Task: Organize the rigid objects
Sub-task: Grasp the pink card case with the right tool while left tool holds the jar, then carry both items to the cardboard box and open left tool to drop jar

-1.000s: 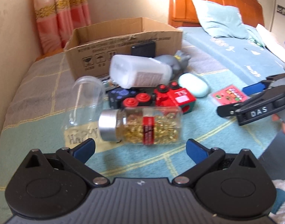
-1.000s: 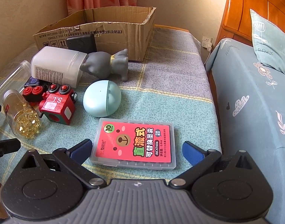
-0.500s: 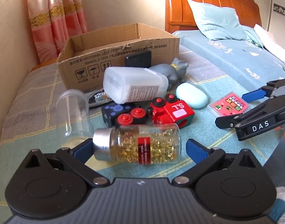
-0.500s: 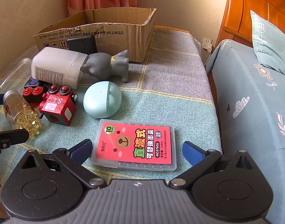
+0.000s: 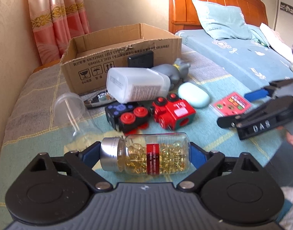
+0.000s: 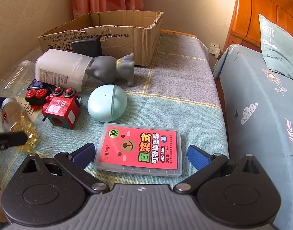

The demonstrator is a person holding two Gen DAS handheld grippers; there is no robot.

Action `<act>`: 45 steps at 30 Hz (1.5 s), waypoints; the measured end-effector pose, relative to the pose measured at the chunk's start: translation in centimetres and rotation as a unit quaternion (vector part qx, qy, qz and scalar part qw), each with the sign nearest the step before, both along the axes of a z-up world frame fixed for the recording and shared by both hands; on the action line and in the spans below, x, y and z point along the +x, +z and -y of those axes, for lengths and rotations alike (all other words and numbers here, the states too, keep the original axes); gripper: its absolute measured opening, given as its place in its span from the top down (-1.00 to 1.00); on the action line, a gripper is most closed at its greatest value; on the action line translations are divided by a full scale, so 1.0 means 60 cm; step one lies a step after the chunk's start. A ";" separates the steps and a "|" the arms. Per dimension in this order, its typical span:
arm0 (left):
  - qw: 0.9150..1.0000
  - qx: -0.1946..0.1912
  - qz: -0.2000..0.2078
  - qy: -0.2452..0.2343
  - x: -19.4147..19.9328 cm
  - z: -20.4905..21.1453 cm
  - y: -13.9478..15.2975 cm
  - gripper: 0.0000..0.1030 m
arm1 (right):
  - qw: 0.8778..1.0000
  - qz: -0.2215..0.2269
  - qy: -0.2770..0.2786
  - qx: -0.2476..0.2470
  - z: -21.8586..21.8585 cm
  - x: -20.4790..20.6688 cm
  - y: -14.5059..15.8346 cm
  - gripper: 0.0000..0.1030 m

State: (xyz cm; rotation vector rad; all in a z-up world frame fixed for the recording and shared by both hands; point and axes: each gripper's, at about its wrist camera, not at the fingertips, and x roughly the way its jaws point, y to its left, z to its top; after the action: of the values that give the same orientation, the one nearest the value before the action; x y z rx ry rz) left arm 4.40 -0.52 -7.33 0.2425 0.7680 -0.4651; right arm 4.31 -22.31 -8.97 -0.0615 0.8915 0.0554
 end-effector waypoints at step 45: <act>1.000 -0.009 -0.028 0.011 0.011 -0.001 0.001 -0.81 | 0.998 -0.020 0.051 0.002 -0.031 0.019 0.006 -0.81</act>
State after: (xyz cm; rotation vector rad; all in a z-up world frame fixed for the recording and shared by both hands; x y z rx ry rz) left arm 5.07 -0.48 -7.26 0.2048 0.8197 -0.4601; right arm 5.43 -20.43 -8.64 -0.1030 0.9278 0.1537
